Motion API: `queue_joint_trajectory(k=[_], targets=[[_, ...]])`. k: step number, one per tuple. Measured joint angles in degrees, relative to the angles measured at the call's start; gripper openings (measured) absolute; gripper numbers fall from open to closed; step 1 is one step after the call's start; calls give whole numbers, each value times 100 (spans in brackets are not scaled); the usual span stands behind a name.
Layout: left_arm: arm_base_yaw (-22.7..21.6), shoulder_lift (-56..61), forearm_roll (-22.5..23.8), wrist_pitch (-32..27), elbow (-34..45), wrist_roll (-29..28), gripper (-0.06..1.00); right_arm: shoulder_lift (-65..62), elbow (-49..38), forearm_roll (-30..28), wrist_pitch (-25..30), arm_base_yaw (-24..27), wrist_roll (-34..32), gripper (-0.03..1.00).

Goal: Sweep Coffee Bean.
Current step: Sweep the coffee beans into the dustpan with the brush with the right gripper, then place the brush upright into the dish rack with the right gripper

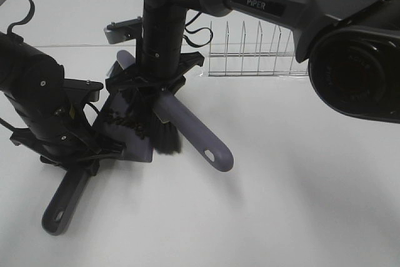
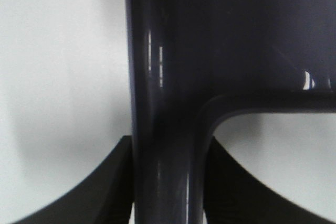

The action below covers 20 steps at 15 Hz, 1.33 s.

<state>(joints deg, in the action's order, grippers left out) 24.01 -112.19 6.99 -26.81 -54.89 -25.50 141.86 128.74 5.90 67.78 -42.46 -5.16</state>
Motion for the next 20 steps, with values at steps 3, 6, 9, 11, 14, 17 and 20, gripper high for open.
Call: queue_joint_trajectory(k=[3, 6, 9, 11, 14, 17, 20], targets=[[0, -11, 0, 0, -11, 0, 36, -97, 877, -430, 212, 0, -315, 35], [0, -11, -6, 0, -11, 0, 36, -516, 1003, -1473, 223, 0, -372, 35], [0, -11, -6, 0, -11, 0, 36, -911, 934, -2217, 235, 281, -384, 35], [0, -11, -6, 0, -11, 0, 36, -1238, 510, -2166, 229, 814, -395, 35], [0, -11, -6, 0, -11, 0, 36, -1937, -665, -1713, 235, 1719, -401, 35], [0, 23, -6, -23, -40, 0, 36, -2601, -1828, -1564, 241, 2286, -453, 35], [6, 241, 11, -11, -40, 0, 36, -2911, -2630, -1604, 235, 2406, -573, 35]])
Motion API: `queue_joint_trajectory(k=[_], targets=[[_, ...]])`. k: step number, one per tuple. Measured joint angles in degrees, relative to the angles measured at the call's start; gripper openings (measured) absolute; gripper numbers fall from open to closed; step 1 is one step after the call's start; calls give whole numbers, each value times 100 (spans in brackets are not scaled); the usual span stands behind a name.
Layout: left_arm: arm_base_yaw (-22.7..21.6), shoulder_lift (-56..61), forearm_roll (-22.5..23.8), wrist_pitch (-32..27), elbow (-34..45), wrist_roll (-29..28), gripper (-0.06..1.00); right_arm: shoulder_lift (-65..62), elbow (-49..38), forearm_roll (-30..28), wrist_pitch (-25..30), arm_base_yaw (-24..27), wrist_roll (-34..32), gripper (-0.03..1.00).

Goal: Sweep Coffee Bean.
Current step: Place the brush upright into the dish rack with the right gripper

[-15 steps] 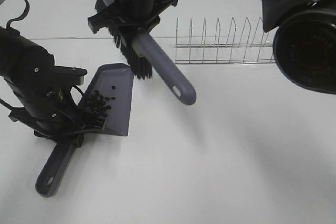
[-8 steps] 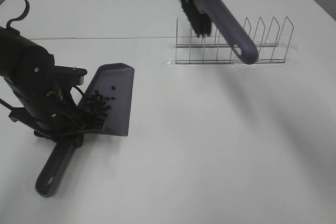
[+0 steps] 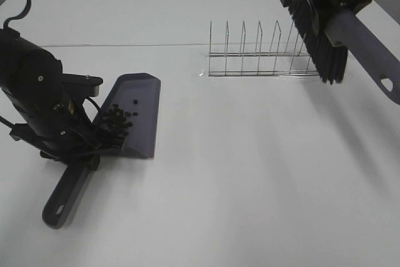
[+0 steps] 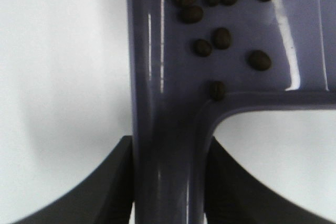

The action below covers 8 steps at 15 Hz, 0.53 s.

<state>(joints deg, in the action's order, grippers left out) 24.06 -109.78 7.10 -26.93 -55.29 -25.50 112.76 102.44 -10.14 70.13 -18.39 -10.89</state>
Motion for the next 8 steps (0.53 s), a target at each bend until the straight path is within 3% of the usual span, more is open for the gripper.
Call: queue_joint_trajectory(k=[4, 8], targets=[[0, 619, -11, 23, 0, 0, 36, -34, -1117, 92, -6, -6, -6, 35], [0, 619, -11, 23, 0, 0, 36, -34, -1249, -34, -246, 11, -132, 35]])
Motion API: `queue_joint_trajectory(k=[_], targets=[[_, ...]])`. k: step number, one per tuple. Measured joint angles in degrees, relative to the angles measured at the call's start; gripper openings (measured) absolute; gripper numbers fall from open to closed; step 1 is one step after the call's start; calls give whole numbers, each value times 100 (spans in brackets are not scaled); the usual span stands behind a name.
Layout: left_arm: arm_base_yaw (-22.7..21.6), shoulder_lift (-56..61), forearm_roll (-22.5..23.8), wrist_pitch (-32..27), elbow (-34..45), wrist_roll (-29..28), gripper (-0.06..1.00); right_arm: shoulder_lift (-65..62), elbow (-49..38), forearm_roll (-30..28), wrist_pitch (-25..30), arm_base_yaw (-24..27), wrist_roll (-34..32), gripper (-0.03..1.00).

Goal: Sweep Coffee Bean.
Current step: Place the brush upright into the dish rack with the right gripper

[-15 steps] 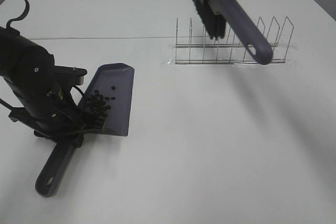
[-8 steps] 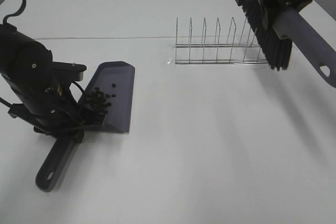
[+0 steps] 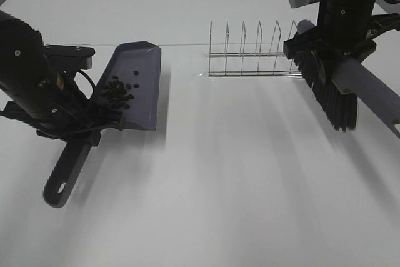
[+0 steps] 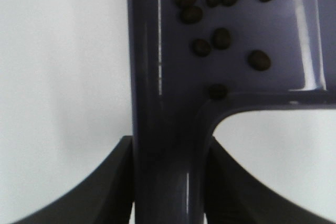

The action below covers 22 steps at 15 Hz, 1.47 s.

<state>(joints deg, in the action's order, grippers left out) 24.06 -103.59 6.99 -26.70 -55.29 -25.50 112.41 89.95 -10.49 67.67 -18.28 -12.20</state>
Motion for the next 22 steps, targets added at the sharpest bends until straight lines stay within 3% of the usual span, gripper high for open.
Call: queue_joint_trajectory(k=[4, 11, 16, 22], targets=[[0, 0, 0, 0, 0, 0, 36, 166, 0, 74, -126, 413, -6, 35], [0, 0, -6, 17, 0, 0, 36, 567, 189, 229, -470, 441, 0, 35], [0, 0, -6, 17, 0, 0, 36, 1152, 974, 132, -34, 441, -6, 35], [0, 0, -6, 160, 0, 0, 36, 1369, 1261, -6, -40, 441, -6, 35]])
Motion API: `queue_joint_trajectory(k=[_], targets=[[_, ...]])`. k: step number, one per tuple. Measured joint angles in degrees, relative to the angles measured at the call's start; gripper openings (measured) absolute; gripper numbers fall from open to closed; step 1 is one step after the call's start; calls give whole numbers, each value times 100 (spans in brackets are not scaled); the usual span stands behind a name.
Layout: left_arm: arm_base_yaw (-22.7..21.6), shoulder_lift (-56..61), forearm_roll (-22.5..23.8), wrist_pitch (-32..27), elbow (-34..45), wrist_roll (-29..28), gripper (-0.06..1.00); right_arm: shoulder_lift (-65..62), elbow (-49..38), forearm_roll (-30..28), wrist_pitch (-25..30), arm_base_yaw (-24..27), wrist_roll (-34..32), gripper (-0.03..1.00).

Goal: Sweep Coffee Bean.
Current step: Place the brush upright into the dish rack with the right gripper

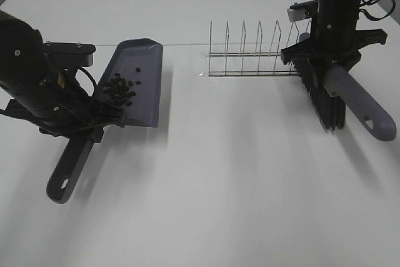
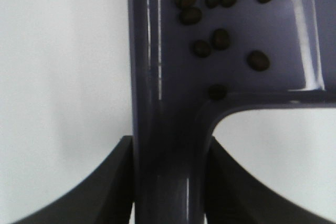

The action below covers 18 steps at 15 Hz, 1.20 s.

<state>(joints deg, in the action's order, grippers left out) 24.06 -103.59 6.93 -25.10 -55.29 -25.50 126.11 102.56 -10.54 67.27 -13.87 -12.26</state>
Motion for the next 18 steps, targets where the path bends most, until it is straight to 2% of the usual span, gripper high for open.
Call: queue_joint_trajectory(k=[3, 6, 12, 18], targets=[[0, 0, 0, 6, 0, 0, 36, 0, 390, -86, -6, 0, 0, 35], [0, 0, 6, 6, 0, 0, 36, 378, 974, -160, 235, 0, 57, 35], [0, 0, 17, 6, 0, 6, 36, 871, 1570, -264, 275, 17, 74, 35], [0, 0, 17, -6, -6, 23, 36, 940, 1753, 201, 264, 195, 206, 35]])
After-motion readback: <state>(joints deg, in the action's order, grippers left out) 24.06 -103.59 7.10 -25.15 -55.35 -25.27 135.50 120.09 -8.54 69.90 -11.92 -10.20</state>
